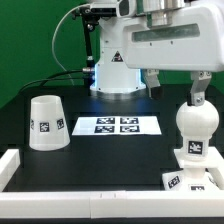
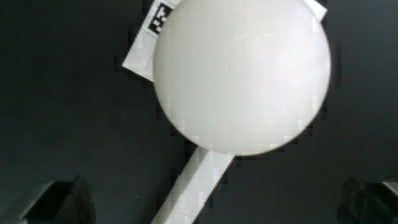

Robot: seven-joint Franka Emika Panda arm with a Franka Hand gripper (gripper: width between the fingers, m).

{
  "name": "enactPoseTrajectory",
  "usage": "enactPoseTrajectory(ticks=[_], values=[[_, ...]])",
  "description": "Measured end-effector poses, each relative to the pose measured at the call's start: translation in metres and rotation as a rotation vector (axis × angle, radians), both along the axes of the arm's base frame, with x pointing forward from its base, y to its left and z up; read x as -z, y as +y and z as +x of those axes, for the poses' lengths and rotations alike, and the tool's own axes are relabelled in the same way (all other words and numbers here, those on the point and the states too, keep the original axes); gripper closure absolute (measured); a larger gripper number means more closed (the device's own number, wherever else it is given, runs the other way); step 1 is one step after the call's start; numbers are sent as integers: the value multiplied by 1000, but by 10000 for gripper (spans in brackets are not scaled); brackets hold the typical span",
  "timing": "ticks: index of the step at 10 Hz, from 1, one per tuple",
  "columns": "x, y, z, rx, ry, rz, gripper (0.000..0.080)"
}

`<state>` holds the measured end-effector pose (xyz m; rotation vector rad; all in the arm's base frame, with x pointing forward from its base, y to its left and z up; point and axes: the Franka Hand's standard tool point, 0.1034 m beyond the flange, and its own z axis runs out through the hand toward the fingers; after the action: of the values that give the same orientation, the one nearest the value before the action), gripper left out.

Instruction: Assemble lamp

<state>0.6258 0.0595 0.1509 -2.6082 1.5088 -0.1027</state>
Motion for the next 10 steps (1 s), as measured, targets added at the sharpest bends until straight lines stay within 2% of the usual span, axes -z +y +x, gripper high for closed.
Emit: enactPoseTrajectory(ticks=[3,4,6,7,8,10], values=[[-1,-3,-2,-27,-2,-1,100],[-8,-12,-12,-58,-5,6,100],[-17,-42,-51,-125,0,27,100],[-20,-50,-61,-112,16,37,100],[-24,-48,-61,-94,22,44,100],[-20,-48,-61,-98,25,41,100]])
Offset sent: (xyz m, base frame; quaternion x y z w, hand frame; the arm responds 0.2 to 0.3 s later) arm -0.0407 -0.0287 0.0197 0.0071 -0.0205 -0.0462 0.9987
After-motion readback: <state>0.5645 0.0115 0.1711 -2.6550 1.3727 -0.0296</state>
